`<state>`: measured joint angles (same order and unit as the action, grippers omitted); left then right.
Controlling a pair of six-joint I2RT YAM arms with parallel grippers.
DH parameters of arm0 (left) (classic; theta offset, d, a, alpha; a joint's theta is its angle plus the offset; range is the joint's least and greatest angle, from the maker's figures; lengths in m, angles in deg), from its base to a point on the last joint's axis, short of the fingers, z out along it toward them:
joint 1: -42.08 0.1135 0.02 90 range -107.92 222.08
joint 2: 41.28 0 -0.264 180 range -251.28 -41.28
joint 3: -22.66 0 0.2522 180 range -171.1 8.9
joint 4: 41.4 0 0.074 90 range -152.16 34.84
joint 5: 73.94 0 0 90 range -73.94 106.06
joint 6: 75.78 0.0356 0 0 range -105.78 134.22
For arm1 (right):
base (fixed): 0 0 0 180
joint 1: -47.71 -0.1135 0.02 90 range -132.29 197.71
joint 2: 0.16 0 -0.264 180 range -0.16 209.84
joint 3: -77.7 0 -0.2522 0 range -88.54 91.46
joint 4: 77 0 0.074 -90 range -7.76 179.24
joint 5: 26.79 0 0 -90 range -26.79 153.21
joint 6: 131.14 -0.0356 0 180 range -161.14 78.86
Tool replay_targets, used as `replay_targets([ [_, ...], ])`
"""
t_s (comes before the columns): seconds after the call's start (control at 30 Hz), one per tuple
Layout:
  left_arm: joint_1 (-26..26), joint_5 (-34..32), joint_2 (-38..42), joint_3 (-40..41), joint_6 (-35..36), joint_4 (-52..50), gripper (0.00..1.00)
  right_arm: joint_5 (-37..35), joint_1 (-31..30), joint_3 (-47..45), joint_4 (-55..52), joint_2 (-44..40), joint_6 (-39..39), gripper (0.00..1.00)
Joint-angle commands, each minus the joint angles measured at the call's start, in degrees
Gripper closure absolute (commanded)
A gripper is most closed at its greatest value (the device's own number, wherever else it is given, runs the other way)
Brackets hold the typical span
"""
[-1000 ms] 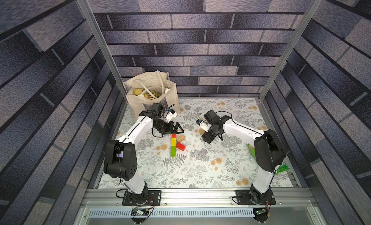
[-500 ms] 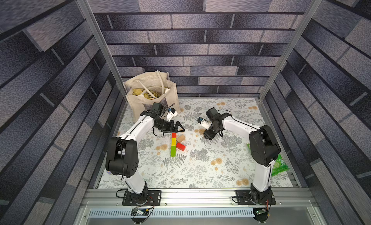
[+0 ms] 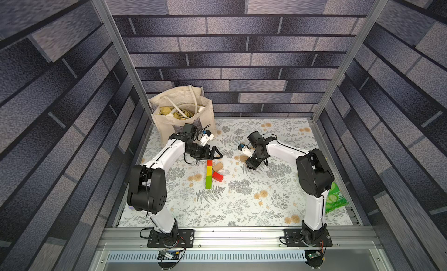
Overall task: Assemble the letter k with building blocks
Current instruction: Pick up the building block from the center of the board.
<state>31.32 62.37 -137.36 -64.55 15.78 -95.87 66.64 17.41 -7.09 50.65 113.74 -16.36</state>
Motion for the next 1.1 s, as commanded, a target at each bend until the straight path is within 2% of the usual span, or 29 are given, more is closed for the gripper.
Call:
replay_targets([
  [0.0,0.10,0.24,-0.29,-1.07,0.98,0.03,0.00,-0.08,0.86,1.64,-1.00,1.53,0.54,0.44],
  [0.23,0.06,0.39,-0.48,-1.19,0.94,-0.06,0.00,-1.62,1.04,1.96,-0.56,1.66,0.89,0.44],
  [0.4,0.04,0.33,-0.82,-1.51,0.98,-0.33,0.00,-0.01,1.04,2.40,-1.67,3.63,1.00,0.59],
  [0.57,0.06,0.37,-0.68,-1.49,0.98,-0.24,0.00,0.52,1.04,1.80,-1.40,3.38,0.67,0.60],
  [0.73,0.06,0.39,-0.70,-1.66,0.94,-0.42,0.00,1.91,1.03,3.04,-2.06,4.29,-0.64,0.71],
  [0.8,0.08,0.32,-0.64,-1.70,0.91,-0.47,0.00,2.52,1.04,3.79,-2.01,4.69,-2.02,0.77],
  [0.9,-0.02,0.45,-0.71,-1.77,0.93,-0.42,0.00,3.43,1.04,5.61,-2.66,5.71,-4.89,0.79],
  [1.07,-0.11,0.63,-0.97,-1.98,0.87,-0.60,0.00,2.51,1.04,10.77,-4.34,9.35,-12.04,0.92],
])
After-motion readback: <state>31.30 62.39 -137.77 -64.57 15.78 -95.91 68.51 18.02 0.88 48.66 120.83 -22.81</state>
